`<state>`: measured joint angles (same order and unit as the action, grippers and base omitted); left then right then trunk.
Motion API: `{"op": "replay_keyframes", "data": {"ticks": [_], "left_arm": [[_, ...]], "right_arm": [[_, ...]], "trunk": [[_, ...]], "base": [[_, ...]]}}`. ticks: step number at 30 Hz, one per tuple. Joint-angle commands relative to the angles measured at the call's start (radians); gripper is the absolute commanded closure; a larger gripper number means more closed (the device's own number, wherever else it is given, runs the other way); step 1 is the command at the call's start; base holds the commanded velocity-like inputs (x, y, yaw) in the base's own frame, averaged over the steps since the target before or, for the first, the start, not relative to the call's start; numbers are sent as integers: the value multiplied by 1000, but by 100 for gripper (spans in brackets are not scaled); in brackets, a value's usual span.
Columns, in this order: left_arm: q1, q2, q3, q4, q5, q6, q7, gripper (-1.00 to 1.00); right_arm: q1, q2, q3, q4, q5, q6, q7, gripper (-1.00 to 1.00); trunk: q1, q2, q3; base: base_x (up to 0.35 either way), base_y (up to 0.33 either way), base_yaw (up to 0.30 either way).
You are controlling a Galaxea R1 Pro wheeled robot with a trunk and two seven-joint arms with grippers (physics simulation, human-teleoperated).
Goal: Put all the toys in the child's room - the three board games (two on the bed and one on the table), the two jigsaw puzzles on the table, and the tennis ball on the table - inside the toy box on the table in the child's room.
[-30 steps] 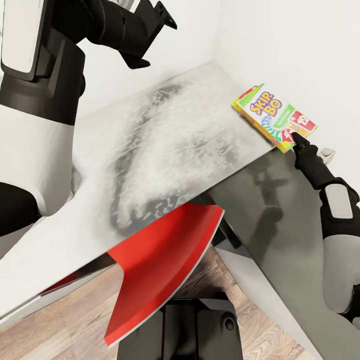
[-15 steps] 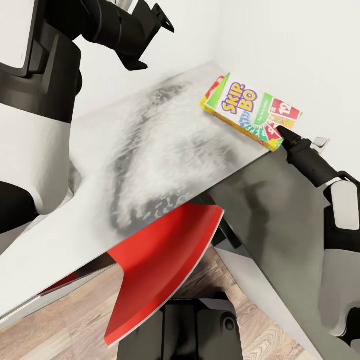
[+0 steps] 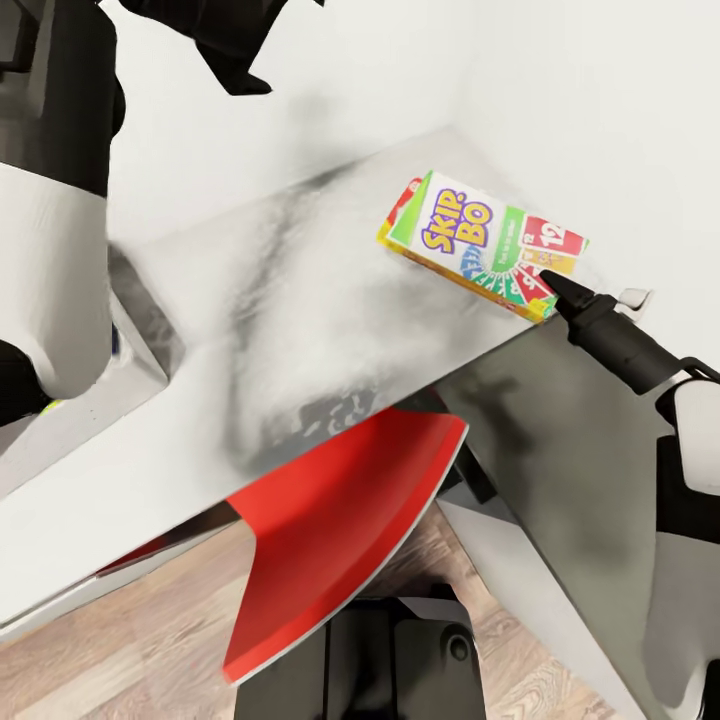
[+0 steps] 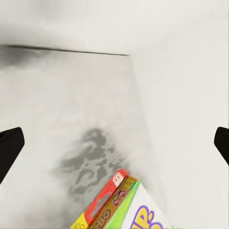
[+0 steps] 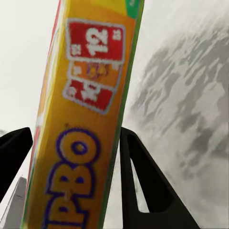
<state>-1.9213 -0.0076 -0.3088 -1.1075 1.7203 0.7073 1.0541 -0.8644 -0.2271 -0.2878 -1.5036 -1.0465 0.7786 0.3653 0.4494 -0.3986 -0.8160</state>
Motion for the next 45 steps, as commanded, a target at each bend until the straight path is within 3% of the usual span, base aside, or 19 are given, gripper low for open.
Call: {"op": "replay_keyframes", "data": {"ticks": [1,8,17,30,37,45], "left_arm": [[-22,3,7,8,6,2,7,-100],[-115,31,55,32,8,3,-3,-100],[-166,53,94,40,7,3,-19,-100],[-168,59,97,41,7,4,-19,-100],[-163,59,96,41,7,4,-18,-100],[-133,58,96,34,6,8,-16,-100]], "right_arm": [[1,0,-1,-6,-13,9,-7,100],[7,1,2,-22,-34,15,-46,100],[7,0,0,-29,-40,16,-59,100],[-34,-5,-2,-44,-45,28,-72,100],[-77,-1,-1,-54,-47,96,-119,100],[-85,-5,6,-96,-48,186,-139,100]], "trunk": [[1,-1,-1],[1,-1,-1],[1,-1,-1],[1,-1,-2],[1,-1,-2],[1,-1,3]], "base": [[0,0,240],[0,0,211],[0,0,66],[0,0,152],[0,0,267],[0,0,241]]}}
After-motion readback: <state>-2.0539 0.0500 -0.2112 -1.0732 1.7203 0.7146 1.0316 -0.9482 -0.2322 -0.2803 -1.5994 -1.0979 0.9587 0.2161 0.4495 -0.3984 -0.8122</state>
